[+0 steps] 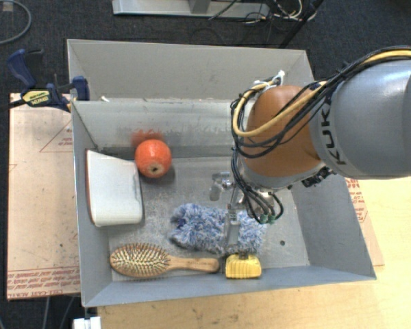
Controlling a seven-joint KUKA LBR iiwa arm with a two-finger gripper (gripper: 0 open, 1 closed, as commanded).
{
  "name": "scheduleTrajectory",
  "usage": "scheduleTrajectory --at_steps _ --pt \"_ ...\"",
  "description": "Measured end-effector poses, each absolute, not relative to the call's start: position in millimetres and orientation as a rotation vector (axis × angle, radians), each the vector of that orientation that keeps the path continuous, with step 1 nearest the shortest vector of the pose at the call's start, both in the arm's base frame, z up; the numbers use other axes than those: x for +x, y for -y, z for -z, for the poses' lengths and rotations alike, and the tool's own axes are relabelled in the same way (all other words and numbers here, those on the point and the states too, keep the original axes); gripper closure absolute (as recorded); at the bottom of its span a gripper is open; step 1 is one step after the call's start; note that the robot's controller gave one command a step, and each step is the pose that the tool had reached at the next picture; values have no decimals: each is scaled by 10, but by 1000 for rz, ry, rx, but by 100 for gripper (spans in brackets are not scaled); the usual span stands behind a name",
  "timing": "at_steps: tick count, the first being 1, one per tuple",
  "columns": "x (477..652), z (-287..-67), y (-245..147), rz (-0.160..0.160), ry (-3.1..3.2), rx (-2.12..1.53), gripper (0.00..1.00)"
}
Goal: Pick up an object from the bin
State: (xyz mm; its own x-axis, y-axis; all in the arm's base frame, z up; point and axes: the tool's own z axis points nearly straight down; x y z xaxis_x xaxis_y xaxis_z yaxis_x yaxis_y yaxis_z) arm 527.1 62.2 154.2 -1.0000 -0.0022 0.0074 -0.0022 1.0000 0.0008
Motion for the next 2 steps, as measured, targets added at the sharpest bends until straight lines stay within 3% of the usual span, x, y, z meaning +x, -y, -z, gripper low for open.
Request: scheduleTrajectory --at_steps 1,2 --pt "5288 -1584 -620 2 3142 1 0" --pt "5229 -773 -941 5 3120 366 100"
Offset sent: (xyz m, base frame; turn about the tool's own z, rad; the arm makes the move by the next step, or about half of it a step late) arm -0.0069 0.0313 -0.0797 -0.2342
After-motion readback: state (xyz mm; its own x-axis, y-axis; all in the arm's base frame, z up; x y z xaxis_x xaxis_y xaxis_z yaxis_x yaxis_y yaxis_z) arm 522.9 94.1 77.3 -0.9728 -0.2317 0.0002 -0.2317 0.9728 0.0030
